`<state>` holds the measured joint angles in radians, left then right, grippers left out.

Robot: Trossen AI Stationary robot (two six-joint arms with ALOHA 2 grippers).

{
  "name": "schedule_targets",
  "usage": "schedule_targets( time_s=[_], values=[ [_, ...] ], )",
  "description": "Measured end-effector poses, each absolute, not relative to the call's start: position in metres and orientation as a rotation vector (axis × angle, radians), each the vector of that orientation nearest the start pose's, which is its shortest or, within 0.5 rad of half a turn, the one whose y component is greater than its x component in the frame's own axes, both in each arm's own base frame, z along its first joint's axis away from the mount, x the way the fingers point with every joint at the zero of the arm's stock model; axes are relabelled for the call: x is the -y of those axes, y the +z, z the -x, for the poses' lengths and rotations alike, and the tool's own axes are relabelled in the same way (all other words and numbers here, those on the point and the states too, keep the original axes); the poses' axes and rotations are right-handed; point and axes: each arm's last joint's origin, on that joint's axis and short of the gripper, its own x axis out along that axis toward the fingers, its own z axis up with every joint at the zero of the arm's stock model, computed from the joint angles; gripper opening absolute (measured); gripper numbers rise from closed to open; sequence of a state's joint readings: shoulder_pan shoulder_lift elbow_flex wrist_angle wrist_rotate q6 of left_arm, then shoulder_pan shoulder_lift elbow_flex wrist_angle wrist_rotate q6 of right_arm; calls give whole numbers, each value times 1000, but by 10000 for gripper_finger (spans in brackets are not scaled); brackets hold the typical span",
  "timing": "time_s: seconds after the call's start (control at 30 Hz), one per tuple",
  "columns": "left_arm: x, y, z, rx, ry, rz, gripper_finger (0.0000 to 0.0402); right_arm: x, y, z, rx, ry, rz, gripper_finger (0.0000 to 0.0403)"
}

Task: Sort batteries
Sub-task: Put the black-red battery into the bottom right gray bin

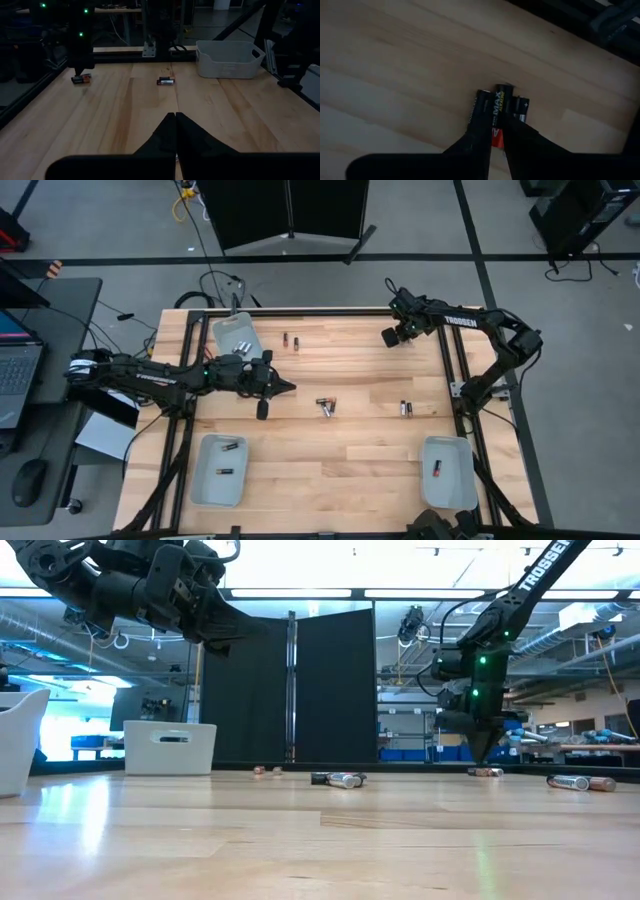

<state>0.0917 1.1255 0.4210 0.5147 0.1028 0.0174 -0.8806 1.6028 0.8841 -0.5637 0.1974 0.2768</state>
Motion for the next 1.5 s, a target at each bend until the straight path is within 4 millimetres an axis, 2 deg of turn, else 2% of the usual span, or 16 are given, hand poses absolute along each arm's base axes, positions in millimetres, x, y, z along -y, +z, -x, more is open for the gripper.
schedule_targets(
  time_s=[0.6, 0.8, 1.0, 1.17, 1.5],
  values=[
    [-18, 209, -226, -207, -14, 3, 8, 220, 159, -174, -1140, -1097, -659, 87],
    [-18, 209, -226, -207, -14, 3, 8, 219, 158, -173, -1132, -1108, -670, 84],
    [-18, 209, -226, -207, -14, 3, 8, 213, 144, -168, -1126, -1127, -667, 74],
    [-18, 209, -226, -205, -13, 3, 8, 212, 140, -167, -1101, -1144, -661, 67],
    [-18, 210, -226, -200, -9, 2, 8, 210, 137, -167, -1092, -1130, -668, 76]
  ],
)
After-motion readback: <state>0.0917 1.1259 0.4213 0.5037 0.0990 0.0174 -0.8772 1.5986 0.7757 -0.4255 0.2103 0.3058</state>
